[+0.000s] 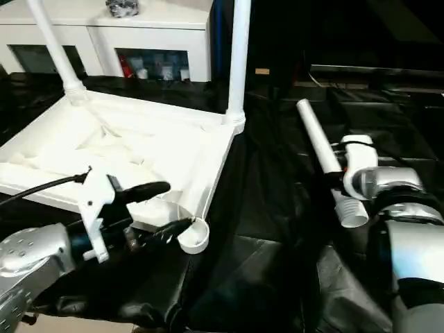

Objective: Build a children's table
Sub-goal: Pick table leg

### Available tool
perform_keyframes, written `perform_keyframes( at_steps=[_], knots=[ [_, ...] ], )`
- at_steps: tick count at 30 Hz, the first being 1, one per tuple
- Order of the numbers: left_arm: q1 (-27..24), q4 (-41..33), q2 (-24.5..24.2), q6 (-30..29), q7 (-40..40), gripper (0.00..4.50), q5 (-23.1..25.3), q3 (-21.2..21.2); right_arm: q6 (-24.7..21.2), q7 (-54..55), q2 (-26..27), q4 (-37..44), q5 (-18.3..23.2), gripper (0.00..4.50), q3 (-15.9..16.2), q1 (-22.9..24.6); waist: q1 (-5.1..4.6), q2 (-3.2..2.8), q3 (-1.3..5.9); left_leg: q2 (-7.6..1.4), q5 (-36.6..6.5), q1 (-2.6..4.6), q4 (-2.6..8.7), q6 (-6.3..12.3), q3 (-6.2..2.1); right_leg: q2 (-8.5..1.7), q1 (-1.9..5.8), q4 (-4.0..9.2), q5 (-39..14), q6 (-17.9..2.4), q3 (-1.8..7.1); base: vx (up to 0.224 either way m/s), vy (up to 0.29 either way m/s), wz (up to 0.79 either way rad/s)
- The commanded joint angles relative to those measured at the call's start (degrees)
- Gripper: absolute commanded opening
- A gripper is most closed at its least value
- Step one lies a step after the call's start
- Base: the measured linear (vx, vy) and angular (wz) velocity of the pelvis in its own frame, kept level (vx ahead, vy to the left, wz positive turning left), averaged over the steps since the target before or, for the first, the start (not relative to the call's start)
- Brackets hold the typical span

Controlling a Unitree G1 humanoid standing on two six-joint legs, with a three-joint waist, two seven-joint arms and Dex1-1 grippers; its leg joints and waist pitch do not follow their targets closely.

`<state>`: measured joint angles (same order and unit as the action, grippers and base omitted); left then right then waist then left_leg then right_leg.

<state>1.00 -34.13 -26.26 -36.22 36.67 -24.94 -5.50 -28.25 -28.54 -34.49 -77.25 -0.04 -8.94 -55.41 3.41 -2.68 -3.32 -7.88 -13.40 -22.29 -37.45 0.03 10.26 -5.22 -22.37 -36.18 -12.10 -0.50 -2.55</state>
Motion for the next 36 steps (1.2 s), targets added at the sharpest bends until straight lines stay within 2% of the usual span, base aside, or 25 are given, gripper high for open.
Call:
perform_keyframes(
  at_steps=[1, 3, 4, 6, 7, 8, 9, 10, 11, 13, 14, 15, 16, 17, 18, 19, 20, 22, 24, 25, 26, 27, 30, 32, 36],
  knots=[
    [1.2, 1.1, 0.3, 1.6, -0.3, 4.50, 0.8, -0.4, 1.0, -1.4, -1.0, 0.6, 2.2, 1.84, -2.4, -0.6, 0.09, 0.66, 3.41, -4.53, -9.1, 0.89, 5.37, 1.56, -1.44, -3.25, 2.12, 3.62, -6.5, -18.0, 1.95, 0.000, 0.000, 0.00],
    [1.8, 2.3, 1.5, 2.8, -1.3, 4.50, 1.3, 0.0, 2.2, -3.9, -1.4, 1.4, 5.0, 1.84, -5.0, -1.4, 0.07, 0.69, 3.51, -4.64, -8.6, 0.82, 5.25, 2.28, -1.42, -3.38, 2.23, 3.48, -5.6, -18.4, 1.97, 0.000, 0.000, 0.00],
    [2.6, 3.8, 2.6, 4.1, -3.0, 4.50, 2.5, 0.2, 4.0, -6.1, -1.4, 2.6, 7.1, 1.84, -6.9, -1.7, 0.11, 0.22, 3.48, -4.66, -8.7, 0.74, 5.24, 2.45, -1.51, -3.40, 2.24, 3.42, -5.6, -18.5, 1.93, 0.000, 0.000, 0.00],
    [4.0, 6.3, 4.8, 5.0, -6.4, 4.50, 4.0, 0.8, 6.6, -9.7, -1.2, 4.5, 10.1, 1.84, -9.4, -1.7, -0.07, 0.46, 3.57, -4.66, -8.7, 0.63, 5.15, 3.16, -1.50, -3.45, 2.47, 3.42, -4.5, -18.6, 1.91, 0.000, 0.000, 0.00],
    [5.7, 9.3, 7.9, 7.2, -9.4, 4.50, 4.7, 1.9, 8.0, -15.7, -0.4, 8.4, 13.6, 1.84, -11.4, -0.5, -0.15, 0.17, 3.61, -4.64, -8.4, 0.54, 4.98, 4.47, -1.43, -3.42, 2.54, 3.52, -3.8, -18.7, 1.90, 0.000, 0.000, 0.00],
    [6.1, 9.8, 8.7, 6.8, -10.2, 4.50, 4.3, 2.3, 7.4, -17.4, -0.1, 9.5, 14.5, 1.84, -11.8, 0.0, -0.15, 0.17, 3.61, -4.64, -8.4, 0.54, 4.98, 4.47, -1.43, -3.42, 2.54, 3.52, -3.8, -18.7, 1.90, 0.000, 0.000, 0.00],
    [6.7, 10.5, 10.1, 5.8, -11.4, 4.50, 3.4, 3.0, 6.2, -20.3, 0.4, 11.7, 16.1, 1.84, -12.3, 0.9, 0.05, 0.22, 3.87, -4.68, -6.1, 0.47, 4.67, 6.00, -1.44, -3.51, 2.80, 3.21, -1.4, -19.1, 1.87, 0.000, 0.000, 0.00],
    [7.2, 10.9, 10.8, 5.3, -12.0, 4.50, 2.9, 3.3, 5.3, -22.2, 0.9, 14.0, 17.1, 1.84, -12.2, 2.0, 0.14, 0.21, 3.91, -4.78, -5.2, 0.41, 4.72, 6.44, -1.55, -3.51, 2.79, 3.11, -1.0, -19.3, 1.78, 0.000, 0.000, 0.00],
    [7.8, 11.6, 11.9, 5.1, -12.6, 4.50, 2.2, 3.6, 4.2, -24.8, 1.8, 17.7, 18.6, 1.84, -12.2, 3.9, 0.38, -0.11, 3.82, -4.70, -5.1, 0.61, 4.63, 7.28, -1.32, -3.33, 2.46, 3.45, -0.8, -19.1, 1.73, 0.000, 0.000, 0.00],
    [9.5, 12.8, 13.8, 4.8, -12.7, 4.50, 0.4, 3.9, 1.4, -29.0, 4.0, 28.7, 23.0, 1.84, -12.1, 9.3, 0.77, -0.26, 4.01, -4.80, -3.1, 0.53, 4.52, 8.18, -1.45, -3.37, 2.52, 3.20, 0.5, -19.0, 1.67, 0.000, 0.000, 0.00],
    [9.6, 12.9, 14.0, 4.7, -12.7, 4.50, 0.2, 3.9, 1.1, -29.2, 4.2, 29.9, 23.5, 1.83, -12.1, 9.9, 0.94, -0.14, 3.94, -4.88, -2.9, 0.66, 4.53, 8.45, -1.41, -3.39, 2.49, 3.37, 0.7, -18.5, 1.75, 0.000, 0.000, 0.00],
    [10.5, 13.4, 14.9, 4.4, -12.5, 4.50, -0.9, 4.0, -0.6, -30.5, 5.4, 35.8, 26.1, 1.83, -12.0, 12.7, 1.17, -0.07, 4.12, -4.96, -1.4, 0.70, 4.56, 8.73, -1.55, -3.32, 2.51, 3.20, 1.5, -18.2, 1.68, 0.000, 0.000, 0.00],
    [12.7, 14.1, 17.5, 1.9, -12.4, 4.50, -4.9, 4.6, -4.2, -32.4, 7.5, 47.0, 31.7, 1.83, -11.6, 18.1, 1.51, -0.06, 4.31, -5.08, -0.2, 0.76, 4.46, 8.92, -1.58, -3.40, 2.44, 3.00, 2.3, -18.3, 1.76, 0.000, 0.000, 0.00],
    [12.7, 14.1, 17.5, 1.9, -12.4, 4.50, -4.9, 4.6, -4.2, -32.4, 7.5, 47.0, 31.7, 1.83, -11.6, 18.1, 2.09, -0.23, 4.63, -5.39, 0.6, 0.93, 4.28, 8.97, -1.66, -3.43, 2.08, 2.68, 3.1, -18.5, 1.77, 0.000, 0.000, 0.00],
    [14.9, 14.4, 20.7, -1.2, -12.5, 4.50, -11.1, 5.7, -7.4, -32.9, 9.7, 56.4, 37.4, 1.83, -11.6, 22.3, 2.07, 0.01, 4.68, -5.27, 1.3, 0.70, 4.30, 9.15, -1.74, -3.32, 2.11, 2.66, 3.1, -18.5, 1.62, 0.000, 0.000, 0.00],
    [15.0, 14.4, 20.9, -1.4, -12.5, 4.50, -11.4, 5.8, -7.6, -32.9, 9.8, 56.8, 37.7, 1.83, -11.6, 22.5, 2.89, -0.04, 4.78, -5.26, 2.6, 0.91, 4.02, 9.08, -1.47, -3.45, 1.83, 2.49, 4.0, -18.4, 1.89, 0.000, 0.000, 0.00],
    [15.8, 14.4, 22.2, -3.0, -12.7, 4.50, -14.5, 6.4, -8.8, -32.9, 10.7, 60.6, 39.9, 1.83, -11.5, 24.1, 2.69, 0.14, 4.45, -5.21, 2.1, 0.41, 4.29, 9.22, -1.38, -3.29, 1.78, 2.64, 2.4, -18.3, 1.84, 0.000, 0.000, 0.00],
    [16.9, 14.1, 23.8, -4.0, -12.7, 4.50, -17.5, 6.7, -11.2, -33.2, 12.0, 66.5, 42.9, 1.82, -11.5, 26.5, 3.20, 0.14, 4.19, -5.24, -1.3, 0.59, 4.54, 7.97, -1.28, -3.51, 1.61, 3.27, -3.7, -16.9, 1.94, 0.000, 0.000, 0.00],
    [18.1, 14.7, 25.7, -4.2, -13.5, 4.50, -18.7, 6.6, -13.4, -32.7, 13.4, 72.3, 45.2, 1.82, -10.1, 29.0, 2.95, 0.40, 3.76, -5.28, -4.4, 0.66, 5.17, 5.90, -1.25, -3.45, 1.48, 4.09, -9.4, -14.8, 2.10, 0.000, 0.000, 0.00],
    [18.3, 14.8, 26.1, -4.2, -13.6, 4.50, -18.9, 6.6, -13.6, -32.6, 13.6, 73.2, 45.5, 1.82, -9.8, 29.4, 2.96, 0.26, 3.64, -5.28, -6.6, 1.05, 5.37, 4.38, -1.23, -3.54, 1.20, 4.58, -12.5, -13.2, 2.28, 0.000, 0.000, 0.00],
    [18.7, 15.1, 26.7, -4.3, -13.7, 4.50, -19.3, 6.4, -14.3, -32.5, 14.1, 74.5, 46.0, 1.82, -9.2, 30.0, 2.63, 0.32, 3.55, -5.15, -7.8, 0.87, 5.73, 2.94, -1.37, -3.61, 1.42, 4.85, -14.4, -12.1, 2.24, 0.000, 0.000, 0.00],
    [19.0, 15.2, 27.3, -4.5, -13.8, 4.50, -19.5, 6.3, -14.8, -31.9, 14.5, 75.6, 45.9, 1.82, -8.7, 30.6, 2.58, 0.70, 3.67, -5.15, -7.2, 0.92, 5.80, 2.06, -1.44, -3.67, 1.50, 4.90, -14.6, -11.1, 2.22, 0.000, 0.000, 0.00],
    [19.6, 15.2, 28.7, -5.2, -14.2, 4.50, -20.6, 6.2, -15.7, -30.7, 15.3, 77.6, 45.6, 1.82, -7.3, 31.9, 2.43, 0.70, 3.77, -5.02, -5.6, 0.94, 5.97, 1.35, -1.23, -3.46, 1.39, 4.99, -12.7, -10.4, 2.30, 0.000, 0.000, 0.00],
    [19.9, 14.6, 29.3, -6.2, -14.6, 4.50, -22.6, 6.1, -16.3, -29.4, 15.6, 79.2, 45.7, 1.82, -6.0, 32.7, 2.30, 1.11, 3.70, -4.98, -5.3, 0.74, 6.04, 1.26, -1.20, -3.58, 1.50, 5.10, -12.1, -10.3, 2.33, 0.000, 0.000, 0.00],
    [20.0, 13.9, 29.8, -7.1, -15.7, 4.50, -25.0, 6.2, -17.8, -27.2, 15.9, 82.3, 46.3, 1.82, -4.3, 34.1, 2.43, 1.01, 3.76, -4.87, -4.0, 0.59, 5.91, 1.61, -1.22, -3.64, 1.59, 5.02, -12.1, -9.5, 2.36, 0.000, 0.000, 0.00]
  ],
)
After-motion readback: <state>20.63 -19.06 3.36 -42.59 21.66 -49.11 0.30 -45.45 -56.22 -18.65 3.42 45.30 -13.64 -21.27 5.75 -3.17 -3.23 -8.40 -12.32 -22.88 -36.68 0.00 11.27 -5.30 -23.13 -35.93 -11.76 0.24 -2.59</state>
